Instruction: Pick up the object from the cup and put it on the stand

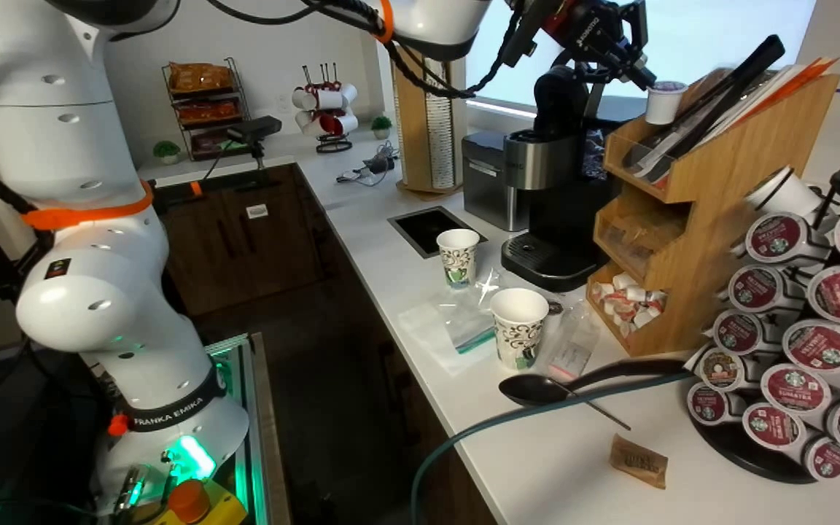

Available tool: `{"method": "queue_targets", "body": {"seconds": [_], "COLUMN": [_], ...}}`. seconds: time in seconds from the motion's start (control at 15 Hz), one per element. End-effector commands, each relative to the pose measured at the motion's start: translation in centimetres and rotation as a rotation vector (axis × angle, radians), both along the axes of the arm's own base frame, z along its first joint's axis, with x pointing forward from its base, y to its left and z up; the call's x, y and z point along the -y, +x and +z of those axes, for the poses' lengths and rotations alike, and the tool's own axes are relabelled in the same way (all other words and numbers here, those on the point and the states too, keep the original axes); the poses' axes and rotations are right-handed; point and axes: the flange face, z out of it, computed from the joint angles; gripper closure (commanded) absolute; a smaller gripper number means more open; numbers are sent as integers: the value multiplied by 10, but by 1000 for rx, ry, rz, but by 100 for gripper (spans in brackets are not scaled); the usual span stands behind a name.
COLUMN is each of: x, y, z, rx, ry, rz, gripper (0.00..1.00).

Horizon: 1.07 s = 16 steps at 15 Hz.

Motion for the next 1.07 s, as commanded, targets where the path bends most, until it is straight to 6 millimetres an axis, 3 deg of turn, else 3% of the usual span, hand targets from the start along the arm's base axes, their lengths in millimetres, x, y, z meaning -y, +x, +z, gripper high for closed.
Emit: {"method": "queue_targets", "body": {"seconds": [0.0,0.07,0.2,0.4,0.73,0.87,0.93,1.0], "x": [4,5,5,1,-29,-39,-31,-36], "y": [18,19,17,11,-19,-39,-14,-21], "z": [0,0,1,11,43,54,49,55], "rx": [-7,-18,-43,-62,-53,-95,-51,-59], "ry": [6,8,3,2,49,74,46,57], "rz": [-45,-57,-93,-135,-111,-83,-105,-94], "gripper": [99,72,64,42,4,0,5,0]}}
